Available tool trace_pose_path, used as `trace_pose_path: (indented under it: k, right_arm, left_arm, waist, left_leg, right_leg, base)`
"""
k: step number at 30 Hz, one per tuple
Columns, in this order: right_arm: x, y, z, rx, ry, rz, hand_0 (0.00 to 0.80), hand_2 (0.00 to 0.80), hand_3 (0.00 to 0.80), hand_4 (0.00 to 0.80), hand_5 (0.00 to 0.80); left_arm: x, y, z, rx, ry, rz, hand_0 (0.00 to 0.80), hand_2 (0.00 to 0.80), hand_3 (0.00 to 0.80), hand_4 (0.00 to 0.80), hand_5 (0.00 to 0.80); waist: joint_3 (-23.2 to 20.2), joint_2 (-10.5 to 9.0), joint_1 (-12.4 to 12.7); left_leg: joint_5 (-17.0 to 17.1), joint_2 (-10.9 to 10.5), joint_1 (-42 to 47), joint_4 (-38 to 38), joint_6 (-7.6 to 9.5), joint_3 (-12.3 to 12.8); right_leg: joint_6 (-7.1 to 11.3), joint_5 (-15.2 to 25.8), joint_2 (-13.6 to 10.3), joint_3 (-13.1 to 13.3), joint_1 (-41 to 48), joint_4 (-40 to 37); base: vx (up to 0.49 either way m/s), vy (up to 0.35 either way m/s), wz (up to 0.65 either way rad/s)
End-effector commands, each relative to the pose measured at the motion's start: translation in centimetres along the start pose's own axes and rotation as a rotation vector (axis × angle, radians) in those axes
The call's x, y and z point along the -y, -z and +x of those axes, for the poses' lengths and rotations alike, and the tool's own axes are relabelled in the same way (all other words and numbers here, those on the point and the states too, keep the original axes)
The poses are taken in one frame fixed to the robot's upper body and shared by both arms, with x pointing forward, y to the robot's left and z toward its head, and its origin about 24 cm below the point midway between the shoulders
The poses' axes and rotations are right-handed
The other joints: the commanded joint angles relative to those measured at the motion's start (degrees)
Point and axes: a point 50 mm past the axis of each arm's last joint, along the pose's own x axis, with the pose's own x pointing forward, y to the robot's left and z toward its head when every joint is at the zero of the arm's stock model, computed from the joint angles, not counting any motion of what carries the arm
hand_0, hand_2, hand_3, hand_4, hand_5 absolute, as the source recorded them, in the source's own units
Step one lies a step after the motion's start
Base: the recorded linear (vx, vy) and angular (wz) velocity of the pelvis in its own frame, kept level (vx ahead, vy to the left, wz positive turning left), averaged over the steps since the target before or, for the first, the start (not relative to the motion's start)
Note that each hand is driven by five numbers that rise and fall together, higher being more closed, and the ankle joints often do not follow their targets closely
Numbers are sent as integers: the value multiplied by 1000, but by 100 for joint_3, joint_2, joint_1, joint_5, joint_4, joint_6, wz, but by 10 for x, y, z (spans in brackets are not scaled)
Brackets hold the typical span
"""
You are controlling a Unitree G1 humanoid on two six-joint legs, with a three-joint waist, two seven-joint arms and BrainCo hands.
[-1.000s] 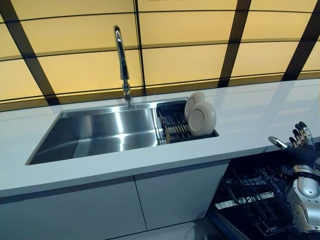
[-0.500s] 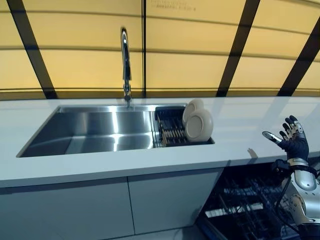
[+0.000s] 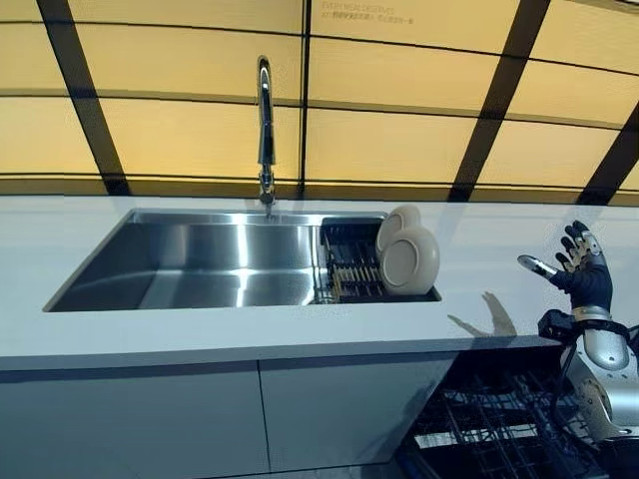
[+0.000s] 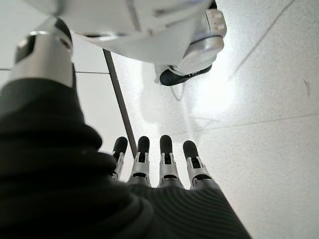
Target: Take plates into dishwasher
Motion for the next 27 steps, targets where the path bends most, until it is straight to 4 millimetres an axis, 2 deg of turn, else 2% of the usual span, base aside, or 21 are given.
trace_pose_path:
  k: [1, 2, 5, 6, 9, 10, 11, 12, 13, 15, 19, 20, 21, 23, 24, 25, 27]
  right_arm:
    - [5, -35, 12, 158, 2, -1, 0, 0, 0, 0, 0]
    - [8, -32, 10, 148, 16, 1, 0, 0, 0, 0, 0]
    - [11, -32, 8, 146, 37, 6, 0, 0, 0, 0, 0]
    - [12, -31, 7, 152, 52, 10, 0, 0, 0, 0, 0]
    - [11, -31, 6, 168, 69, 14, 0, 0, 0, 0, 0]
    - [10, -33, 6, 177, 72, 15, 0, 0, 0, 0, 0]
    - [9, -33, 6, 180, 72, 15, 0, 0, 0, 0, 0]
    - [7, -35, 7, 189, 75, 14, 0, 0, 0, 0, 0]
    - [4, -38, 10, 193, 77, 16, 0, 0, 0, 0, 0]
    - [1, -45, 17, 207, 74, 21, 0, 0, 0, 0, 0]
    - [0, -56, 26, 231, 70, 28, 0, 0, 0, 0, 0]
    - [-2, -61, 31, 244, 73, 38, 0, 0, 0, 0, 0]
    - [-2, -62, 32, 246, 74, 39, 0, 0, 0, 0, 0]
    - [-3, -64, 34, 247, 83, 35, 0, 0, 0, 0, 0]
    - [-3, -64, 34, 248, 82, 35, 0, 0, 0, 0, 0]
    - [1, -65, 36, 240, 98, 22, 0, 0, 0, 0, 0]
    - [8, -65, 36, 230, 126, 12, 0, 0, 0, 0, 0]
  left_arm:
    - [0, -5, 1, 26, -8, -29, 0, 0, 0, 0, 0]
    - [-3, -9, 2, 37, -8, -20, 0, 0, 0, 0, 0]
    - [-7, -18, 4, 64, -8, -7, 0, 0, 0, 0, 0]
    - [-11, -25, 5, 84, -8, 6, 0, 0, 0, 0, 0]
    - [-13, -34, 6, 110, 1, 28, 0, 0, 0, 0, 0]
    - [-14, -36, 7, 113, 5, 31, 0, 0, 0, 0, 0]
    - [-14, -37, 7, 114, 6, 32, 0, 0, 0, 0, 0]
    - [-15, -37, 7, 110, 6, 38, 0, 0, 0, 0, 0]
    - [-18, -38, 7, 101, 1, 42, 0, 0, 0, 0, 0]
    - [-21, -38, 8, 85, -11, 28, 0, 0, 0, 0, 0]
    - [-23, -40, 8, 74, -20, 14, 0, 0, 0, 0, 0]
    - [-26, -41, 9, 69, -28, 10, 0, 0, 0, 0, 0]
    - [-27, -41, 9, 68, -30, 10, 0, 0, 0, 0, 0]
    - [-27, -42, 9, 65, -31, 11, 0, 0, 0, 0, 0]
    - [-27, -42, 9, 65, -31, 10, 0, 0, 0, 0, 0]
    - [-27, -42, 9, 64, -27, 25, 0, 0, 0, 0, 0]
    - [-27, -41, 9, 65, -25, 43, 0, 0, 0, 0, 0]
  waist:
    - [45, -29, 233]
    - [5, -39, 243]
    - [-28, -94, 228]
    - [-38, -144, 206]
    - [-51, -180, 185]
    - [-49, -133, 177]
    - [-48, -118, 179]
    - [-41, 3, 193]
    - [-22, 116, 182]
    - [7, 161, 183]
    - [68, 61, 144]
    - [113, -60, 85]
    - [128, -80, 63]
    - [166, -89, -52]
    - [172, -85, -55]
    - [211, -46, -172]
    - [240, -41, -251]
  left_leg:
    - [1003, 249, -528, -857, -169, -373]
    - [849, 123, -485, -759, -85, -451]
    - [701, -46, -459, -652, 38, -459]
    - [637, -188, -440, -587, 174, -433]
    - [543, -436, -393, -525, 411, -482]
    - [507, -502, -328, -525, 502, -499]
    - [495, -523, -306, -528, 531, -498]
    - [433, -523, -214, -521, 624, -489]
    - [362, -513, -84, -520, 687, -508]
    - [287, -537, 90, -583, 721, -481]
    - [160, -634, 323, -693, 657, -486]
    - [-58, -708, 552, -730, 574, -409]
    - [-110, -722, 620, -746, 558, -390]
    - [-244, -748, 839, -815, 522, -407]
    - [-244, -745, 846, -817, 521, -410]
    - [-328, -760, 1041, -877, 539, -549]
    - [-381, -759, 1145, -889, 572, -731]
  right_leg:
    - [142, -7, -122, 26, 869, -308]
    - [213, -62, -222, 34, 899, -180]
    - [351, 75, -397, -9, 803, 115]
    - [481, 374, -585, -16, 691, 573]
    - [571, 1005, -848, 106, 459, 1472]
    - [599, 1311, -936, 146, 295, 1983]
    - [612, 1386, -966, 172, 223, 2144]
    - [642, 1654, -1046, 206, -70, 2975]
    - [620, 1732, -1064, 202, -326, 3525]
    - [573, 1751, -1067, 189, -654, 3628]
    - [495, 1565, -969, -110, -826, 2409]
    - [566, 1635, -1002, -467, -905, 1283]
    - [589, 1651, -980, -530, -921, 1057]
    - [637, 1691, -762, -548, -999, 380]
    - [637, 1694, -759, -553, -988, 373]
    - [635, 1718, -563, -385, -1288, 157]
    - [607, 1739, -455, -307, -1448, 29]
  base:
    - [294, 243, -25]
    - [263, 235, -25]
    - [210, 226, -18]
    - [155, 257, -1]
    - [154, 293, 6]
    - [110, 246, 1]
    - [124, 311, -2]
    - [135, 308, -2]
    - [110, 262, -5]
    - [149, 159, -2]
    - [185, -19, -12]
    - [269, -122, -11]
    - [303, -117, -35]
    - [200, -46, -34]
    - [273, -17, 2]
    - [319, -24, 40]
    - [324, -62, 53]
